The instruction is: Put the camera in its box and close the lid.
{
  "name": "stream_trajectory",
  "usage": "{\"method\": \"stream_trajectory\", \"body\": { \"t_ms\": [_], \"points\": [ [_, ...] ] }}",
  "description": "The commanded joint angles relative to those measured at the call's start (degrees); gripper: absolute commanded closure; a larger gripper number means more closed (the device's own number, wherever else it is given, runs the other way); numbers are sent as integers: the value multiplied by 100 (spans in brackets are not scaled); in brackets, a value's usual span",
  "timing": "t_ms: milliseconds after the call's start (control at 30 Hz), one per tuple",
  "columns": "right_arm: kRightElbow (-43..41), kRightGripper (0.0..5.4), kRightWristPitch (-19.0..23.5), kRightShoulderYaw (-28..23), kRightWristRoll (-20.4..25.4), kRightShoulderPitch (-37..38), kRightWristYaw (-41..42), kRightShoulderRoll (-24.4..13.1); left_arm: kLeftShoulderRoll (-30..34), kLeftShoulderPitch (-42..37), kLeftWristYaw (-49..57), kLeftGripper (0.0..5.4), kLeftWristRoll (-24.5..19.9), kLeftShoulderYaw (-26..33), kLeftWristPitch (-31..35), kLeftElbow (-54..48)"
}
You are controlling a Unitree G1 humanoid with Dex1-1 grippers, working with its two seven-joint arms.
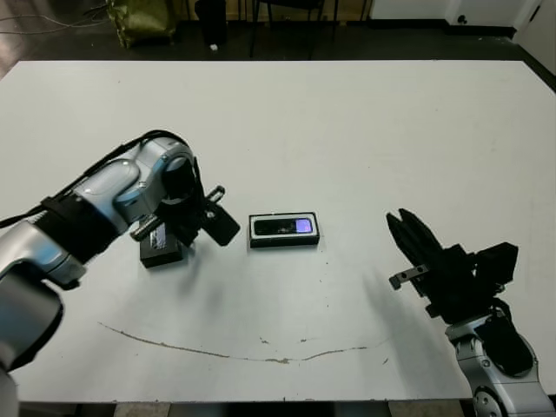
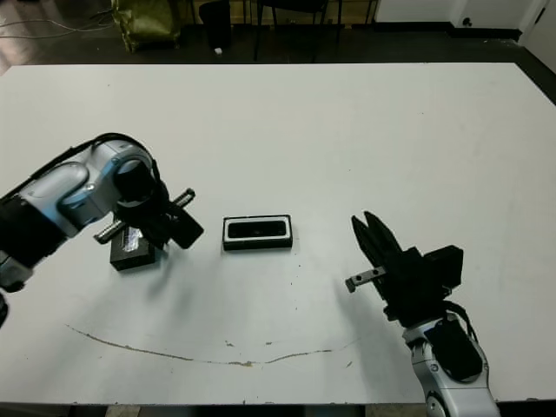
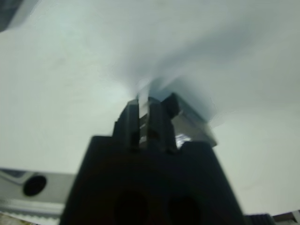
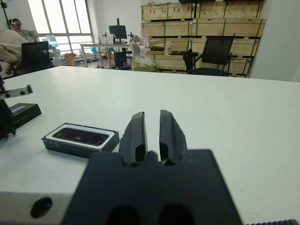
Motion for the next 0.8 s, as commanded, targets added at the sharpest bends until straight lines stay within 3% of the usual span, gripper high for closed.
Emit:
{"method": "stream_trajectory", "body": {
  "t_ms": [33, 300, 500, 800],
  "points": [
    [96, 538, 84, -48, 39, 54, 16, -46, 202, 222, -27, 540, -190, -171, 103, -29],
    [179, 538, 27, -20, 20, 29, 58, -52, 303, 417, -27, 540, -239, 23, 227, -100],
    [226, 538, 3, 3, -11, 15, 37, -21, 114, 486, 461, 540, -663, 1131, 720, -615],
    [314, 538, -123, 36, 4, 10, 80, -8, -362, 1362, 1773, 540, -2509, 3272, 2415, -1708]
  ]
}}
